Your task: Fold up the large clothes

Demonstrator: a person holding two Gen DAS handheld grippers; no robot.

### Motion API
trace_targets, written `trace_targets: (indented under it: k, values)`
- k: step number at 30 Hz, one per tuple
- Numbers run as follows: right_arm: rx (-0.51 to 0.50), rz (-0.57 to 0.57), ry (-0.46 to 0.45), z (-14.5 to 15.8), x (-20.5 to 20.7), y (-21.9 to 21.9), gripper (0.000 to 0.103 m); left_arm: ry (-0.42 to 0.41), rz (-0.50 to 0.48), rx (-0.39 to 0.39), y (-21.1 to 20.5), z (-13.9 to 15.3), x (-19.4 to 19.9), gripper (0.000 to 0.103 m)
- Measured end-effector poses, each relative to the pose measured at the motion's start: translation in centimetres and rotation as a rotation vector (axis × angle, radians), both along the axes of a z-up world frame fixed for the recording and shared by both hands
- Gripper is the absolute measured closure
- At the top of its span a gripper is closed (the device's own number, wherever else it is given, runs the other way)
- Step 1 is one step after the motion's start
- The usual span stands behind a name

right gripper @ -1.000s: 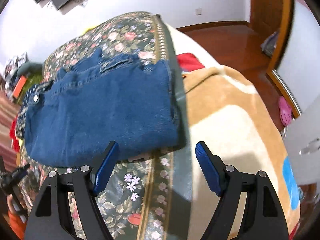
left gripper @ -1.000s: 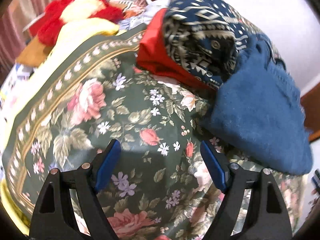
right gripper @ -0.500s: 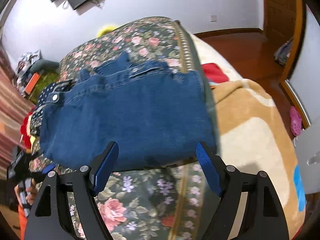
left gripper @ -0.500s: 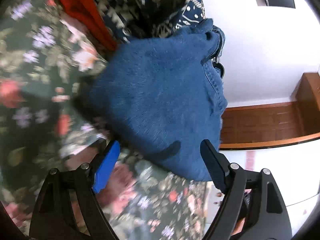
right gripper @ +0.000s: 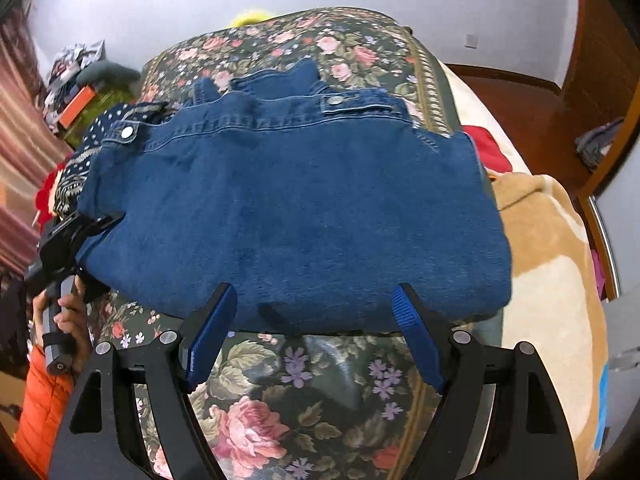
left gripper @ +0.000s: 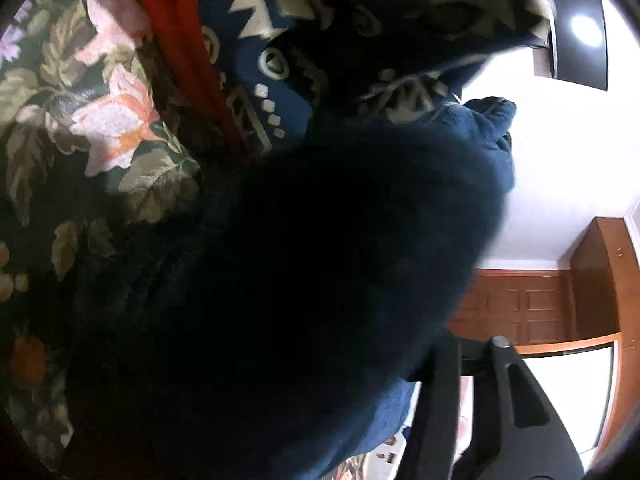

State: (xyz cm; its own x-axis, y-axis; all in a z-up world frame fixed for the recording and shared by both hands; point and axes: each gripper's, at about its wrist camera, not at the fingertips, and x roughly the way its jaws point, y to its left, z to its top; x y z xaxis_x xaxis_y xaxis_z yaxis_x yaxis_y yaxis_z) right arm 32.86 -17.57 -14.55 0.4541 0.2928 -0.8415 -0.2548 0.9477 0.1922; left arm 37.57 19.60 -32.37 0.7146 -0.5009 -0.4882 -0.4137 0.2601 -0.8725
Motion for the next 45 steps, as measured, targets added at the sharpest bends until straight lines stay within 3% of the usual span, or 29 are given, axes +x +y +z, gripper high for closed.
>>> trace_targets:
  k: [4,11,14,20,24,30,32,38,43,45]
  values:
    - [-0.005,0.027,-0.004,0.5,-0.2,1.1,0.026,-0.031,-0.009,0.189,-1.8,4.9,-0.5,0.073]
    - [-0.065,0.083,-0.061,2.6,-0.6,2.9,0.026,-0.216,-0.120,0.508,-7.9,16.8,-0.9,0.079]
    - [-0.073,0.104,-0.092,3.9,-0.5,4.0,0.026,-0.303,-0.133,0.609,-10.1,21.3,-1.8,0.080]
    - [-0.078,0.198,-0.114,4.3,0.3,8.4,0.023,-0.448,-0.087,0.722,-8.2,27.9,-7.4,0.080]
    - [-0.104,0.320,-0.040,1.7,0.9,12.5,0.023,-0.430,-0.070,0.771,-6.6,28.6,-9.1,0.080]
    - [-0.170,0.412,0.124,-4.2,1.5,15.0,0.023,-0.323,-0.104,0.818,-6.8,24.2,-6.4,0.080]
    - [-0.162,0.417,0.127,-4.8,1.5,14.6,0.022,-0.313,-0.103,0.843,-7.3,24.0,-6.5,0.080]
    - [0.004,0.389,0.147,-1.9,2.3,11.1,0.022,-0.337,-0.153,0.887,-10.2,25.1,-5.1,0.080]
    - [0.122,0.264,0.042,3.2,2.8,4.2,0.022,-0.374,-0.243,0.934,-15.6,25.6,-2.7,0.080]
    - [0.115,0.175,-0.006,4.9,2.8,0.8,0.021,-0.380,-0.292,0.940,-18.3,25.2,-1.6,0.080]
